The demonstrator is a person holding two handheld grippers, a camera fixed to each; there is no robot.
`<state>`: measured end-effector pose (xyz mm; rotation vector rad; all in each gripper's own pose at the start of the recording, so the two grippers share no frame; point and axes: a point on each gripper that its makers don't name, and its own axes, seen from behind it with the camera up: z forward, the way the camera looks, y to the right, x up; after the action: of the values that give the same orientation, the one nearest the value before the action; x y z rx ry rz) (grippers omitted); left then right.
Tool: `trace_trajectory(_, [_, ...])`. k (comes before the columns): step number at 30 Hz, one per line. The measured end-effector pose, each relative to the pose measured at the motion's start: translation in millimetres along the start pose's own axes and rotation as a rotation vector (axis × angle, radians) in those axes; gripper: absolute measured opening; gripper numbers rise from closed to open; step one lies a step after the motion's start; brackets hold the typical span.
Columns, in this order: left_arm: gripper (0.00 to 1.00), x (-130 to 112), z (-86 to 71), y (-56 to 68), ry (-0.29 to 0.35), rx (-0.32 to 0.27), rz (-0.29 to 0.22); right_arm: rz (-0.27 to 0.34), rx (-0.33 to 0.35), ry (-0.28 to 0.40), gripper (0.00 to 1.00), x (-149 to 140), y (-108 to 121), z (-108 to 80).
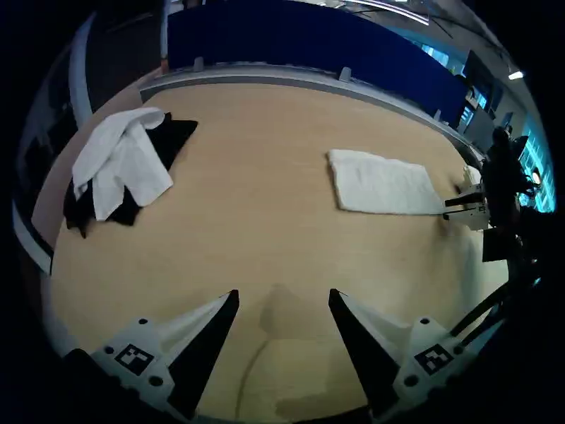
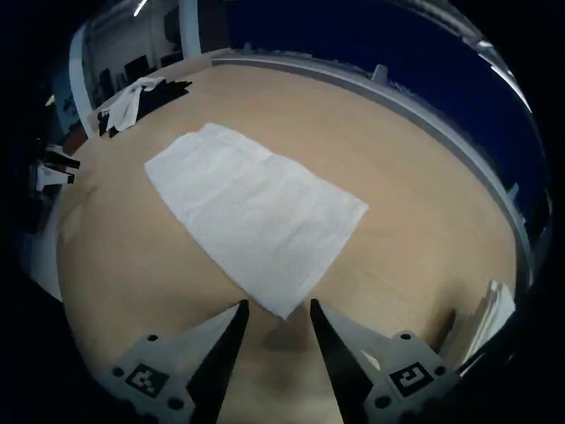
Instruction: Fold towel
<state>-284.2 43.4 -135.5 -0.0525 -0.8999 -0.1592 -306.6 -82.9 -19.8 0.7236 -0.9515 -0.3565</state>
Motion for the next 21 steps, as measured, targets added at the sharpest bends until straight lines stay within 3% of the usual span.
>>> trace_trajectory(6, [0.94,-19,-17.4,-10.9,-0.01,0.028,-0.031,-0.008,0.013,-0.012,0.32,-2,3,3.2])
trace_trajectory(10, [0.94,-23,-22.4,-12.4,-0.004,0.033,-0.05,-0.002,0.008,-0.013,0.24,-3,5,4.3])
trace_trajectory(13, [0.94,-25,-23.7,-11.8,-0.002,0.032,-0.059,0.0,0.004,-0.012,0.11,-3,6,4.4])
trace_trajectory(21, [0.94,-26,-25.4,-6.9,0.0,0.026,-0.054,-0.012,-0.002,-0.006,0.06,0,4,2.2])
